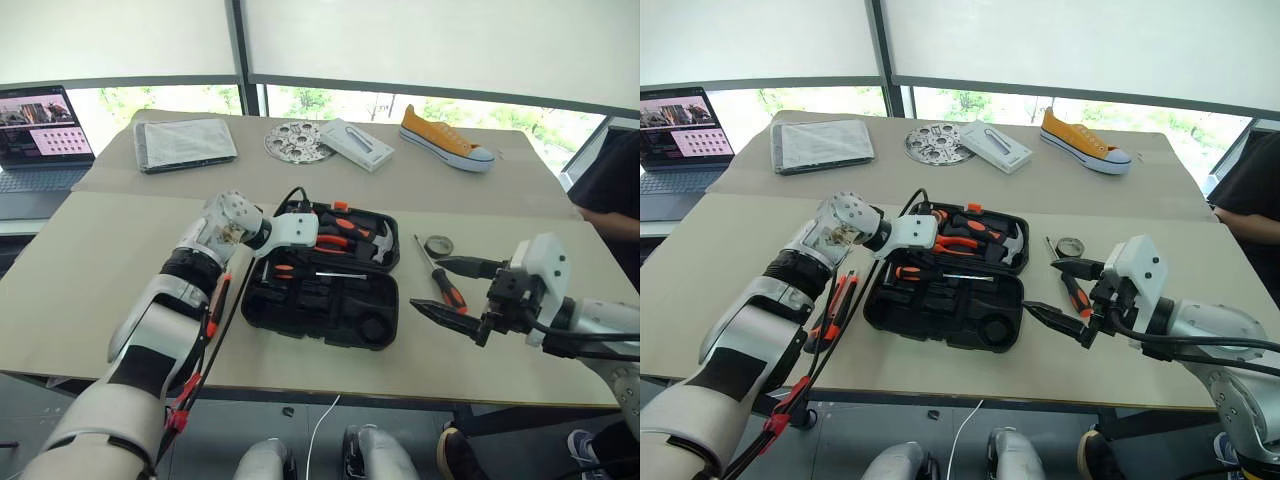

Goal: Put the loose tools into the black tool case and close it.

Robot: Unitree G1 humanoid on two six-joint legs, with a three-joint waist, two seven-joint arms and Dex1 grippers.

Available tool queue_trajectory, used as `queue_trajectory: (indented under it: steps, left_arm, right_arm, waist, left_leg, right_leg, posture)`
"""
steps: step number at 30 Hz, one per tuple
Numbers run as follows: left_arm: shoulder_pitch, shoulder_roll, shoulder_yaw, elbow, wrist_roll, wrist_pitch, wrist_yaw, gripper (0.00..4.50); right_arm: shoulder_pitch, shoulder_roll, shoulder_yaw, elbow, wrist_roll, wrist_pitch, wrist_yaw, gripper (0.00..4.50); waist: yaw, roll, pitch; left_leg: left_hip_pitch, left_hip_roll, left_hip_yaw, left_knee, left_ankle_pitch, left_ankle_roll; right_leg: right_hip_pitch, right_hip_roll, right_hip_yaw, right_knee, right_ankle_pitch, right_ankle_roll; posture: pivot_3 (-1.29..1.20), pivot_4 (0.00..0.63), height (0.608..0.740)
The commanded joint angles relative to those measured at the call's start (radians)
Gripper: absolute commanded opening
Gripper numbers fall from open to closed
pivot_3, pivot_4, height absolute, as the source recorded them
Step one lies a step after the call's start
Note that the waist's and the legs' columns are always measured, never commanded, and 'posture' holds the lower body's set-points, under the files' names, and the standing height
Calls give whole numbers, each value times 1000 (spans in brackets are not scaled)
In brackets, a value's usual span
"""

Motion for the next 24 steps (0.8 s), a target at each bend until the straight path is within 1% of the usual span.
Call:
queue_trajectory:
  steps: [1, 4, 9, 13, 15, 18, 21, 24]
  left_arm:
    - [23, -17, -37, 27, 37, -19, 1, 14]
    - [13, -28, -22, 30, 24, -19, 6, 14]
    - [-79, -28, 65, 59, -45, 30, 2, 14]
    - [-90, -7, 91, 16, -91, 75, -95, 14]
    - [-61, 4, 75, -26, -85, 67, -124, 14]
    - [-17, 10, 51, -67, -63, 48, -124, 14]
    - [22, -3, 2, -59, 6, -19, -41, 14]
    - [31, -20, -20, -30, 41, -49, 20, 14]
  right_arm:
    - [-16, -8, -15, -11, -2, -6, -1, 4500]
    - [-13, -4, -10, -9, -8, -10, -4, 4500]
    - [-3, -3, -11, -8, -14, -16, 1, 4500]
    - [0, 0, -9, -6, -20, -20, 5, 4500]
    - [2, 5, -6, -6, -24, -23, 5, 4500]
    - [6, 12, -4, -11, -27, -24, 3, 4500]
    - [9, 17, -5, -15, -25, -22, 0, 4500]
    - [10, 21, -12, -19, -21, -18, 0, 4500]
  waist:
    - [1, 0, 0]
    - [4, 1, 0]
    - [7, 1, 0]
    - [1, 1, 0]
    - [-1, 1, 0]
    - [-2, 1, 0]
    - [-1, 1, 0]
    - [8, 1, -1]
  left_leg:
    - [0, 0, 0, 0, 0, 0]
    - [0, 0, 0, 0, -1, 1]
    - [-1, -1, 0, 0, -1, 3]
    - [-5, -2, 0, 1, -1, 3]
    - [-6, -1, 0, 1, -1, 3]
    - [-6, -1, 0, 1, -1, 3]
    - [-6, -1, 0, 1, -1, 3]
    - [-4, -2, 0, 2, -1, 3]
  right_leg:
    - [0, 0, 0, 0, 0, 1]
    - [0, -2, 0, 0, 0, 1]
    - [0, -3, 0, 0, 1, 2]
    - [-2, -2, -1, -2, 2, 3]
    - [-3, -1, -2, -1, 2, 3]
    - [-3, -1, -2, -1, 2, 3]
    - [-2, -1, -2, -2, 2, 3]
    - [-1, -3, -2, -2, 2, 3]
  posture:
    - [0, 150, 733]
    - [0, 150, 733]
    - [0, 150, 733]
    - [0, 150, 733]
    - [0, 150, 733]
    - [0, 150, 733]
    - [0, 150, 733]
    - [0, 150, 733]
